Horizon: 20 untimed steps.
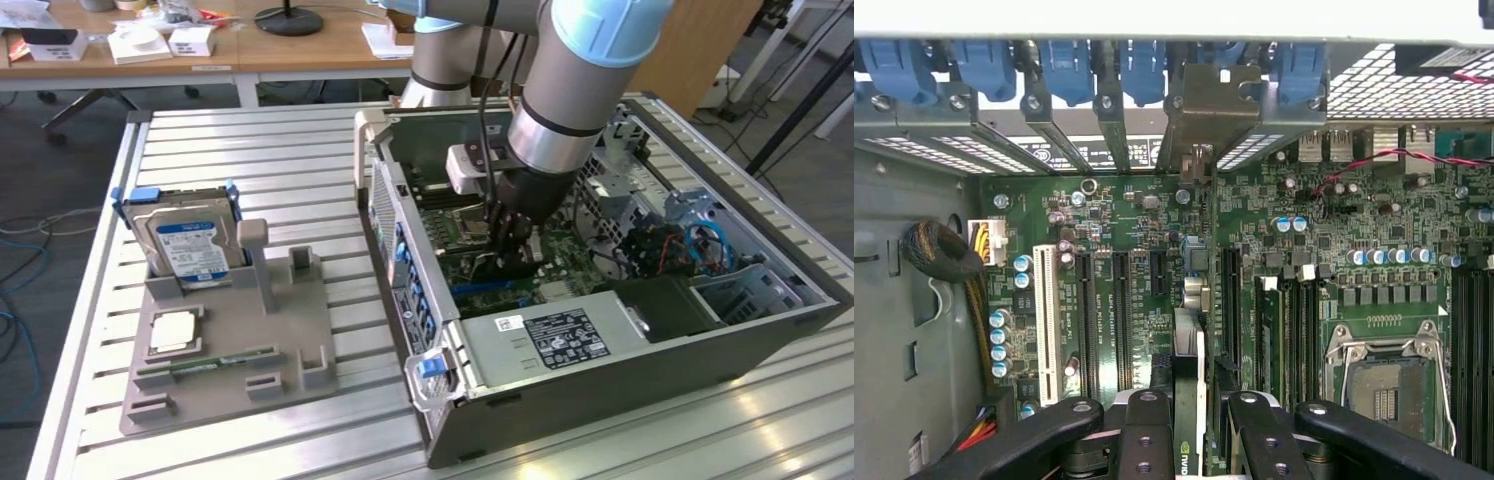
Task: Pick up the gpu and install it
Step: 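Insert the gpu into the slot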
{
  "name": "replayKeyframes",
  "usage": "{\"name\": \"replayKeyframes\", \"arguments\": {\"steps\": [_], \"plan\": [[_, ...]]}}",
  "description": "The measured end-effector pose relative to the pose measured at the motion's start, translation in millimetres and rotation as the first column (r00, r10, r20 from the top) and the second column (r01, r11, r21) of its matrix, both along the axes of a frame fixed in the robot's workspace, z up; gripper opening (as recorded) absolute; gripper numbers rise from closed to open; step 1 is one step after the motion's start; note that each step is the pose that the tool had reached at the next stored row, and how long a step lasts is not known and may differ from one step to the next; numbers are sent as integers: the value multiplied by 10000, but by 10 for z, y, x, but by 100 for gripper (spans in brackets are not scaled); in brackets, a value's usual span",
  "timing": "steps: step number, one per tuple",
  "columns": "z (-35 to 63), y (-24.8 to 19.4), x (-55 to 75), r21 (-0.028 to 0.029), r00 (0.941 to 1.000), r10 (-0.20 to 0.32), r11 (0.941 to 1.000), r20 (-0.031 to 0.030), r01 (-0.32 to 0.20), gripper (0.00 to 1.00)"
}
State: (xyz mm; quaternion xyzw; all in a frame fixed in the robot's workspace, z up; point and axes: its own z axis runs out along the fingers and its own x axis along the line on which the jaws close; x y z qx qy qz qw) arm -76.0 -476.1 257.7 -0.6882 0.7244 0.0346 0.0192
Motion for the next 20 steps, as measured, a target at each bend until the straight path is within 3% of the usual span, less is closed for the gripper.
{"name": "replayKeyframes", "arguments": {"steps": [20], "plan": [[-25, -1, 1, -2, 10000, -35, 10000, 0, 35, 26]]}}
